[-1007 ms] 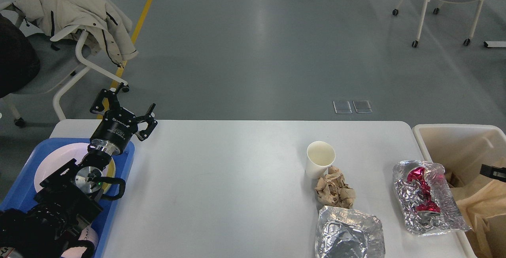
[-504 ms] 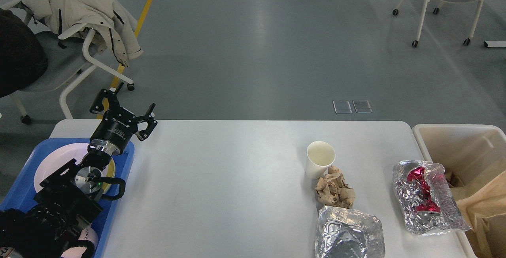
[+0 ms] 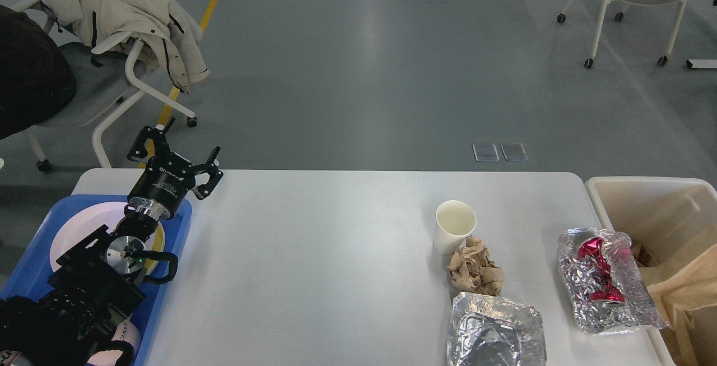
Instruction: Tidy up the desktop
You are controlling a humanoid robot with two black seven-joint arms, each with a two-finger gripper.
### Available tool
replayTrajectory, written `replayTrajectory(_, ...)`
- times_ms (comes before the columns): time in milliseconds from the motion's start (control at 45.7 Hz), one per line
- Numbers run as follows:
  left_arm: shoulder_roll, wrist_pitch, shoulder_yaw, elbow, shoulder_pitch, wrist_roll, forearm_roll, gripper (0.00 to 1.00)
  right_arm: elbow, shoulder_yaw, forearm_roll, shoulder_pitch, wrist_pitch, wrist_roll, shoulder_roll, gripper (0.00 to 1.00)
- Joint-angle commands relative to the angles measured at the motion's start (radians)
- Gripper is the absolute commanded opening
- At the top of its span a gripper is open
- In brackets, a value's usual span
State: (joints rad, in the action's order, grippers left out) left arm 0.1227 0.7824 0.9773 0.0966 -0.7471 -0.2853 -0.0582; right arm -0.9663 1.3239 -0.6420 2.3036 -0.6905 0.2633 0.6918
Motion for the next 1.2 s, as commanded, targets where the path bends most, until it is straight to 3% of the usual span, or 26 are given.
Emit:
replayTrajectory(0, 0.000, 0.000, 0.000, 0.000, 0.000, 0.000, 0.001, 1.00, -0.142, -0.012, -0.005, -0.085, 0.019, -0.012, -0.002, 1.00)
replayTrajectory(66, 0.000, 0.000, 0.000, 0.000, 0.000, 0.000, 0.001, 1.00, -0.208, -0.018, -0.005, -0.156, 0.063, -0.018, 0.000, 1.00)
replayTrajectory(153, 0.000, 0.001, 0.001, 0.000, 0.000, 0.000, 0.001, 1.00, -0.259, -0.020, -0.004, -0.301, 0.228, -0.038, -0.008, 1.00)
replayTrajectory(241, 0.000, 0.001, 0.001, 0.000, 0.000, 0.000, 0.001, 1.00, -0.249, -0.015, -0.004, -0.487, 0.411, -0.113, -0.052, 1.00)
replayTrajectory(307, 0.000, 0.000, 0.000, 0.000, 0.000, 0.000, 0.001, 1.00, -0.232, -0.012, -0.004, -0.605, 0.486, -0.151, -0.077, 1.00)
replayTrajectory(438, 0.000, 0.000, 0.001, 0.000, 0.000, 0.000, 0.001, 1.00, -0.169, -0.025, 0.002, -0.746, 0.534, -0.164, -0.103, 1.00)
replayTrajectory(613, 0.000, 0.001, 0.001, 0.000, 0.000, 0.000, 0.001, 1.00, -0.040, -0.061, 0.010, -0.972, 0.723, -0.168, -0.140, 1.00)
replayTrajectory(1182, 0.000, 0.000, 0.001, 0.002, 0.000, 0.000, 0.000, 1.00, 0.239, -0.204, 0.022, -1.303, 0.841, -0.161, -0.170, 0.98)
